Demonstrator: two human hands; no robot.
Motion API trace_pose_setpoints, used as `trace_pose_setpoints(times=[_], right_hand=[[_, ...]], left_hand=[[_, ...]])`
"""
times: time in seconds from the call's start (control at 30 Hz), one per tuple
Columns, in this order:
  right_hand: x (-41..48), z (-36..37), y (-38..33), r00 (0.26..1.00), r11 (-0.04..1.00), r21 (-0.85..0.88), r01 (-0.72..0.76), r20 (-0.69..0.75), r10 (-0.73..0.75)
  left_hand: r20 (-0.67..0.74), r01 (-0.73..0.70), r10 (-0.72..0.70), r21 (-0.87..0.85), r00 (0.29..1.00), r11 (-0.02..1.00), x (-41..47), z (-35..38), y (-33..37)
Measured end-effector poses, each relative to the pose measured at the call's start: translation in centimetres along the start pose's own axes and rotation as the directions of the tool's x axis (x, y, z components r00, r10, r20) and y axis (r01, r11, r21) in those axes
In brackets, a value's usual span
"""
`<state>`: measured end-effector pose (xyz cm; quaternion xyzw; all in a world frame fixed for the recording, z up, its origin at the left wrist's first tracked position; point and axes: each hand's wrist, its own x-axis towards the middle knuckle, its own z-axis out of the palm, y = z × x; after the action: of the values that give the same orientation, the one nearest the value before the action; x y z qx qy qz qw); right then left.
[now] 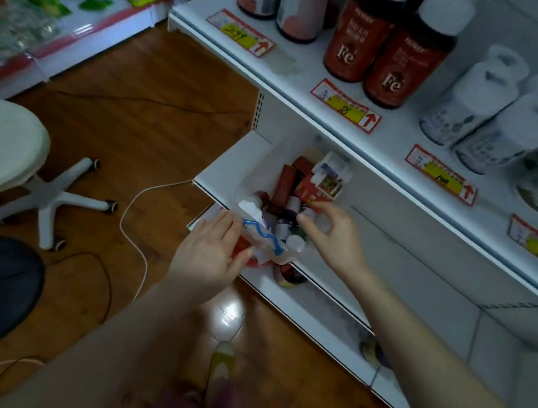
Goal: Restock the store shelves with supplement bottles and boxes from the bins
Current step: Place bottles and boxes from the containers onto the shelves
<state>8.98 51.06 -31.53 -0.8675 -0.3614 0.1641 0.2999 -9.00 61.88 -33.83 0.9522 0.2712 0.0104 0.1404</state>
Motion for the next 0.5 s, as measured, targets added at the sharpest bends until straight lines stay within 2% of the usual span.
trace_pose_setpoints(times=[0.07, 0.27, 0.4, 0.5], right_hand=[[0.9, 1.3, 1.4, 1.000, 1.000, -0.009, -0.016, 0.005, 0.016], [4.0, 5.8, 4.0, 0.997, 0.998, 0.018, -0.056, 0.053, 0.055], [6.9, 9.3, 6.0, 0.985, 0.996, 0.018, -0.087, 0.148, 0.084], [8.8, 11.4, 7.2, 0.955, 0.994, -0.017, -0.106, 0.277, 0.106]], left_hand=[[0.014, 0.008, -0.008, 0.011, 1.000, 1.000, 1.5, 1.5, -0.7], [-0.102, -0.048, 0.044, -0.036, 0.994, 0.998, 6.1, 5.5, -3.2], [-0.072, -0.087, 0.085, -0.029, 0.994, 0.996, 8.6, 8.8, -5.1], [-0.065, -0.125, 0.122, -0.051, 0.990, 0.991, 9.8, 10.8, -6.0]])
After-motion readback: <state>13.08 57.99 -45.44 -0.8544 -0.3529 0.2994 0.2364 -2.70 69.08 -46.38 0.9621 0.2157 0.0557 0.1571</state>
